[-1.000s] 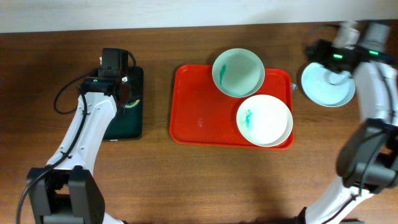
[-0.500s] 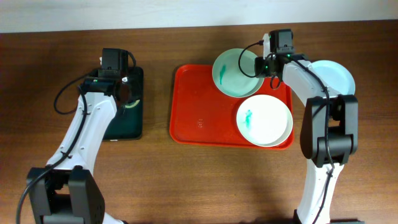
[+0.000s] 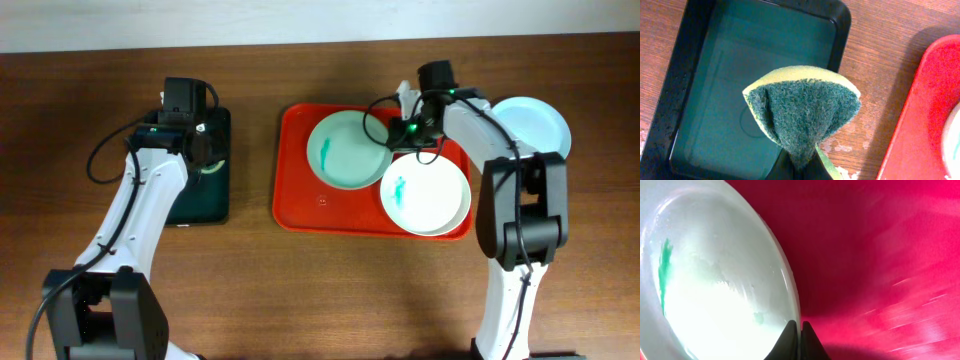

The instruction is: Clean dirty plates on tray and stack at the side

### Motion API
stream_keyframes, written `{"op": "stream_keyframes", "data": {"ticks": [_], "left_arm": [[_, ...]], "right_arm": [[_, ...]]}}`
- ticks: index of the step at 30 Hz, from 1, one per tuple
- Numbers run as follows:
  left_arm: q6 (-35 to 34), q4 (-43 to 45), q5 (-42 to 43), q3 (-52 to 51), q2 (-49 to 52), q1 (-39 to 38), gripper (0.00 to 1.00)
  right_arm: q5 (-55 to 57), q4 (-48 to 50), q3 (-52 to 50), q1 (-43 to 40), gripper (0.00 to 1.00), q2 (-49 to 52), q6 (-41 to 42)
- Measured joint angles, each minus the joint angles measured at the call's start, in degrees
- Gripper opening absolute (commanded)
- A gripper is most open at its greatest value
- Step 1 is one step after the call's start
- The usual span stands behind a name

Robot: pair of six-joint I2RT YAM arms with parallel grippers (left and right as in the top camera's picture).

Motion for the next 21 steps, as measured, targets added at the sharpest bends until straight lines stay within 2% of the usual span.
{"op": "stream_keyframes", "data": {"ticks": [1, 2, 4, 5, 6, 7, 9, 10, 12, 16, 21], "left_arm": [[0.0, 0.0, 0.0, 0.0, 0.0, 0.0, 0.00], [0.0, 0.0, 0.4, 0.0, 0.0, 0.0, 0.00], [0.0, 0.0, 2.8, 0.0, 0.0, 0.0, 0.00], [0.0, 0.3, 4.2, 0.0, 0.0, 0.0, 0.00], [0.0, 1.2, 7.5, 0.0, 0.1, -0.2, 0.00], [0.0, 2.1, 9.8, 0.0, 0.6, -1.0, 0.00], [0.0, 4.8, 12.2, 0.0, 2.3, -3.5, 0.00], [0.0, 7.6, 13.6, 0.0, 3.9, -6.3, 0.00], [-0.7, 11.7, 14.7, -0.1, 6.2, -10.2, 0.00], [-4.2, 27.1, 16.2, -0.2, 15.1, -18.7, 0.00], [-5.8, 30.8, 18.4, -0.2, 21.6, -22.2, 0.00]], "right_arm": [[0.0, -1.2, 0.0, 1.5, 0.22, 0.0, 0.1], [0.7, -1.4, 0.0, 2.4, 0.37, 0.0, 0.2], [5.7, -1.4, 0.0, 4.5, 0.40, 0.0, 0.5], [6.8, -0.8, 0.0, 5.2, 0.37, 0.0, 0.6], [7.6, -0.7, 0.0, 5.5, 0.26, 0.0, 0.6], [8.0, -0.9, 0.0, 5.5, 0.18, 0.0, 0.5], [8.6, -2.2, 0.0, 5.5, 0.13, 0.0, 0.7], [8.8, -2.6, 0.0, 5.5, 0.05, 0.0, 0.7], [8.4, -2.9, 0.1, 5.4, 0.04, 0.0, 0.9], [7.5, -2.5, 0.2, 5.4, 0.04, 0.0, 1.0], [7.3, -2.5, 0.2, 5.4, 0.04, 0.0, 1.0]]}}
